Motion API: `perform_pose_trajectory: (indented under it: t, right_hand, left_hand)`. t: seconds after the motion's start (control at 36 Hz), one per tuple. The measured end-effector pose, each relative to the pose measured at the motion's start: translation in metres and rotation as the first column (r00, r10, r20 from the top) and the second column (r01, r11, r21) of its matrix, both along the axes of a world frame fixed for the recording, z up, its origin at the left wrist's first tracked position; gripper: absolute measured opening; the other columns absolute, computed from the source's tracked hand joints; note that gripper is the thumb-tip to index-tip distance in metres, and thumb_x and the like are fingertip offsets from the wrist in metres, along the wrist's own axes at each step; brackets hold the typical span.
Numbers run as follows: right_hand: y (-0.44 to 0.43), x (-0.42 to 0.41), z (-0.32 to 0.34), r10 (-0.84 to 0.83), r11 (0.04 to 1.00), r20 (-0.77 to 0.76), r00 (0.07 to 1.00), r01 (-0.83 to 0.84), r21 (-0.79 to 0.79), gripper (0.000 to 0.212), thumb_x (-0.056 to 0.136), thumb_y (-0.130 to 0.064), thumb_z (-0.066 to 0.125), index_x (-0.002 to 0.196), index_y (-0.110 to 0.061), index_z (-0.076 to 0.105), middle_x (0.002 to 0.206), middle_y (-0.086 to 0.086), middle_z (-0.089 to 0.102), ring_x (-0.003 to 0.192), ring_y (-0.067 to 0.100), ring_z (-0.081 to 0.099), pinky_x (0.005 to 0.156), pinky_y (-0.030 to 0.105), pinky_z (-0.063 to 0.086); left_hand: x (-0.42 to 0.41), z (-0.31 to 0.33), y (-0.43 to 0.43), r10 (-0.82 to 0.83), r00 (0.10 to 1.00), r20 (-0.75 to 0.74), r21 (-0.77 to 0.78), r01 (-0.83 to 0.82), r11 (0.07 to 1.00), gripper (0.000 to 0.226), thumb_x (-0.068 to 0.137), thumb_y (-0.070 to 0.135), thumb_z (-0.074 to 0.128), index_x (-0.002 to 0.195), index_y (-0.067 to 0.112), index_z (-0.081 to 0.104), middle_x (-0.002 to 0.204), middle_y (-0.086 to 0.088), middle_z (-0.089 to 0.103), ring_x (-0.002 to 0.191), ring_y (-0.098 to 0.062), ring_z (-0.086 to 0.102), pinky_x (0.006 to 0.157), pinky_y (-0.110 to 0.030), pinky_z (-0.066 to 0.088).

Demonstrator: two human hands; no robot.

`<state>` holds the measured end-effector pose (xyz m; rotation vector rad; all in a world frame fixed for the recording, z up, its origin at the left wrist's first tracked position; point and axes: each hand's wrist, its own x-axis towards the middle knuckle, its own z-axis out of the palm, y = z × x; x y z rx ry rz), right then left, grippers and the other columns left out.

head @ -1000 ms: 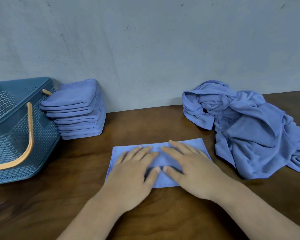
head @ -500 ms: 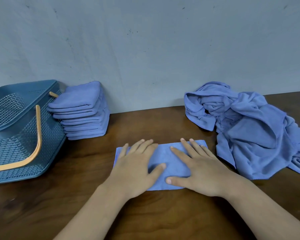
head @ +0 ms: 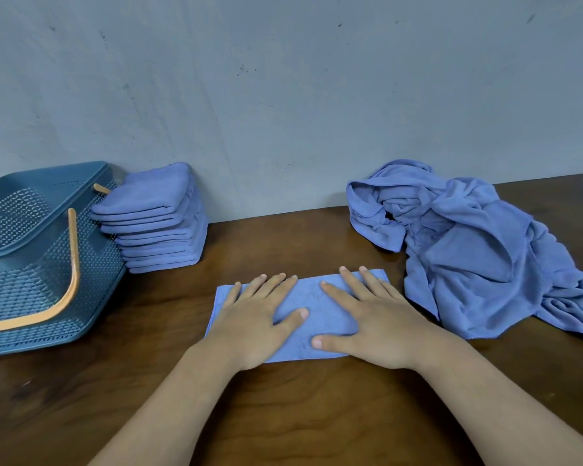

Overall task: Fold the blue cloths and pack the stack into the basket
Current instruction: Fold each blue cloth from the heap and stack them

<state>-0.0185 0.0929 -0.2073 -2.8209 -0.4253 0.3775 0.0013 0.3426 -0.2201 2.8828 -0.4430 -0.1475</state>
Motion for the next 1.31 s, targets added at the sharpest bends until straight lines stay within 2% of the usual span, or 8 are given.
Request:
perform_pose_trajectory:
  t: [0.19, 0.39, 0.61, 0.72, 0.78, 0.86, 1.19, 1.31]
  right_hand:
    - [-0.001, -0.001, 0.001, 0.008, 1.0, 0.001, 1.0, -0.008, 0.008, 0.105, 0.073, -0.105, 0.031, 0.16, -0.06, -0.009, 0.17, -0.021, -0.027, 0.156, 0.013, -0.031, 0.129, 0.044, -0.009]
    - [-0.019, 0.01, 0.0, -0.113, 0.991, 0.01, 0.994, 0.112, 0.069, 0.075, 0.094, -0.086, 0.02, 0.161, -0.059, 0.0, 0.173, -0.021, -0.017, 0.16, 0.015, -0.021, 0.13, 0.043, -0.005]
    - [-0.024, 0.011, 0.001, -0.038, 0.999, -0.006, 0.999, 0.038, -0.006, 0.077, 0.095, -0.085, 0.019, 0.162, -0.056, -0.007, 0.173, -0.024, -0.014, 0.16, 0.015, -0.021, 0.13, 0.048, -0.007]
    - [-0.023, 0.01, -0.002, -0.021, 1.0, 0.012, 1.0, 0.021, -0.016, 0.08, 0.094, -0.087, 0.018, 0.162, -0.055, -0.007, 0.173, -0.023, -0.011, 0.161, 0.015, -0.018, 0.13, 0.05, -0.006]
    - [-0.024, 0.01, -0.002, -0.023, 1.0, 0.021, 1.0, 0.023, -0.005, 0.08, 0.094, -0.087, 0.019, 0.163, -0.055, -0.006, 0.173, -0.023, -0.01, 0.161, 0.015, -0.017, 0.13, 0.05, -0.005]
    - [-0.024, 0.01, -0.003, -0.028, 1.0, 0.042, 0.999, 0.027, 0.012, 0.08, 0.094, -0.087, 0.021, 0.163, -0.055, -0.003, 0.173, -0.024, -0.009, 0.161, 0.013, -0.017, 0.131, 0.05, -0.004]
    - [-0.025, 0.016, -0.008, -0.086, 0.994, 0.133, 0.987, 0.075, 0.084, 0.058, 0.106, -0.069, 0.022, 0.162, -0.056, 0.017, 0.171, -0.03, 0.01, 0.161, 0.008, 0.001, 0.13, 0.043, 0.003]
    - [-0.025, 0.018, -0.011, -0.066, 0.997, 0.135, 0.989, 0.062, 0.036, 0.059, 0.105, -0.068, 0.02, 0.162, -0.055, 0.01, 0.171, -0.029, 0.007, 0.161, 0.01, -0.001, 0.131, 0.044, 0.004]
  left_hand:
    - [0.022, 0.004, 0.046, 0.162, 0.984, -0.081, 0.016, -0.161, 0.987, 0.065, 0.103, 0.075, 0.014, 0.164, 0.054, 0.007, 0.173, 0.028, -0.004, 0.16, -0.003, -0.011, 0.131, -0.05, -0.006]
    - [0.015, 0.001, 0.047, 0.196, 0.978, -0.066, 0.003, -0.196, 0.981, 0.062, 0.107, 0.067, 0.01, 0.166, 0.049, 0.006, 0.174, 0.025, -0.005, 0.16, -0.004, -0.011, 0.131, -0.048, -0.007]
    - [-0.016, -0.003, 0.046, 0.23, 0.971, -0.058, -0.025, -0.232, 0.972, 0.062, 0.108, 0.064, 0.012, 0.167, 0.047, 0.008, 0.174, 0.025, -0.003, 0.16, -0.003, -0.011, 0.131, -0.046, -0.005]
    - [-0.014, 0.001, 0.053, 0.245, 0.968, 0.048, -0.138, -0.237, 0.962, 0.049, 0.109, 0.059, 0.029, 0.156, 0.049, 0.04, 0.166, 0.026, 0.03, 0.157, -0.005, 0.021, 0.13, -0.044, 0.013]
    - [-0.011, 0.003, 0.06, 0.276, 0.954, 0.117, -0.256, -0.24, 0.937, 0.025, 0.108, 0.047, 0.045, 0.128, 0.047, 0.061, 0.14, 0.029, 0.056, 0.135, -0.004, 0.049, 0.12, -0.043, 0.035]
    - [-0.008, 0.001, 0.072, 0.299, 0.943, 0.147, -0.373, -0.227, 0.9, 0.008, 0.102, 0.039, 0.058, 0.102, 0.043, 0.066, 0.11, 0.029, 0.063, 0.109, 0.001, 0.058, 0.098, -0.035, 0.049]
    - [-0.009, 0.011, 0.083, 0.319, 0.934, 0.163, -0.37, -0.242, 0.897, 0.011, 0.097, 0.031, 0.066, 0.088, 0.032, 0.061, 0.096, 0.015, 0.062, 0.087, -0.006, 0.058, 0.072, -0.029, 0.047]
    - [-0.01, 0.012, 0.08, 0.321, 0.93, 0.181, -0.349, -0.245, 0.905, 0.015, 0.095, 0.024, 0.065, 0.085, 0.031, 0.057, 0.092, 0.013, 0.059, 0.08, -0.009, 0.057, 0.066, -0.027, 0.045]
